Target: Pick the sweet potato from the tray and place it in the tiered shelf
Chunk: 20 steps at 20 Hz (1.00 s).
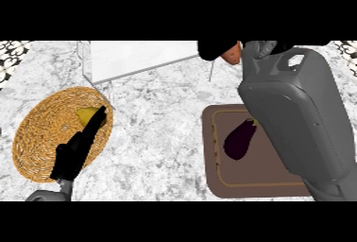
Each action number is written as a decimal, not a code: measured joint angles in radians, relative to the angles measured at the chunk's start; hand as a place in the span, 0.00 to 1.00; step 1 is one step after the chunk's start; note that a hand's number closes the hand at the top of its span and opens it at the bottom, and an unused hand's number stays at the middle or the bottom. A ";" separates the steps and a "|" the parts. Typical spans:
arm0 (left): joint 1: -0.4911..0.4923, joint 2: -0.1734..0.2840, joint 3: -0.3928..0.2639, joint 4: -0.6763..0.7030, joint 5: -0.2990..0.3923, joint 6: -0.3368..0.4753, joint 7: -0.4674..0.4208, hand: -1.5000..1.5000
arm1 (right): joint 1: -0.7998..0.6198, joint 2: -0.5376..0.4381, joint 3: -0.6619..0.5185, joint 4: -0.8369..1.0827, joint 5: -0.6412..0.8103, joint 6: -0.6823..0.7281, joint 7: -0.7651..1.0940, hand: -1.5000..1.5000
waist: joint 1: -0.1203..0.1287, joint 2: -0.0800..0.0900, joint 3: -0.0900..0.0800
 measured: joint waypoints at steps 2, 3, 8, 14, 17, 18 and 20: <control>0.009 0.001 -0.001 -0.022 0.003 -0.004 0.020 0.50 | -0.054 0.008 -0.022 0.101 0.022 -0.044 -0.022 1.00 | 0.007 0.002 -0.002; 0.010 -0.001 -0.003 -0.020 0.001 -0.005 0.016 0.50 | -0.090 0.007 -0.038 0.151 0.023 -0.051 -0.032 1.00 | 0.008 0.003 -0.001; 0.004 -0.014 -0.011 -0.015 -0.010 -0.011 0.013 0.50 | -0.223 0.001 -0.104 0.412 0.030 -0.131 -0.134 1.00 | 0.018 0.010 -0.002; -0.019 -0.025 -0.012 0.002 -0.016 -0.021 0.011 0.50 | -0.321 0.015 -0.131 0.682 0.048 -0.215 -0.270 1.00 | 0.032 0.018 -0.003; -0.026 -0.022 -0.013 -0.001 -0.016 -0.030 0.018 0.50 | -0.359 0.030 -0.143 0.802 0.054 -0.249 -0.321 1.00 | 0.042 0.022 -0.004; -0.030 -0.026 -0.015 0.001 -0.019 -0.028 0.017 0.50 | -0.367 0.036 -0.149 0.837 0.054 -0.262 -0.338 1.00 | 0.046 0.025 -0.004; -0.037 -0.025 -0.017 -0.007 -0.020 -0.031 0.035 0.50 | -0.387 0.040 -0.160 0.906 0.055 -0.277 -0.365 1.00 | 0.054 0.028 -0.005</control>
